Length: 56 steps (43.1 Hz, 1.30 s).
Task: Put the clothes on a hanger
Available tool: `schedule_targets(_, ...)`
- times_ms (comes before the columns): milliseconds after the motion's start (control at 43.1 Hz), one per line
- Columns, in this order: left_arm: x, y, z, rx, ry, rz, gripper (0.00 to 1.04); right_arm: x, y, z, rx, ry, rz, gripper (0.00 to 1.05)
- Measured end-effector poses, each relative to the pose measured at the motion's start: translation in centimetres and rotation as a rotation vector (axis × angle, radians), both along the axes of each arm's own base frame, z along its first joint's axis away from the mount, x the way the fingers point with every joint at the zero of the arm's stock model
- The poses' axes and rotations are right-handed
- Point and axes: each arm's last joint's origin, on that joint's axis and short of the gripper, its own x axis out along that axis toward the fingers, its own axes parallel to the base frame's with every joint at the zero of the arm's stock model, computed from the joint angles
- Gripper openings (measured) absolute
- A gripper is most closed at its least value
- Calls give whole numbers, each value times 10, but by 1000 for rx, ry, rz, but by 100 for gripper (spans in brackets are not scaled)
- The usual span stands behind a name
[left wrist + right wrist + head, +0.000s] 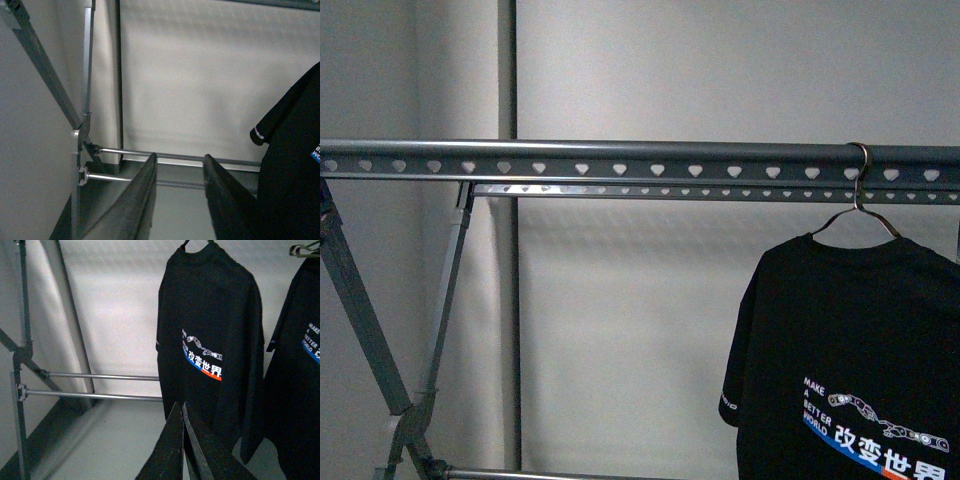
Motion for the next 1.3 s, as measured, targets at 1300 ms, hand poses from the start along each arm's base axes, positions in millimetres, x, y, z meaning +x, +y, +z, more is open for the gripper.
schedule_targets(1300,-138,-1,-116,26,-5,-6,4,0,-8,-24,-1,2,-43,2)
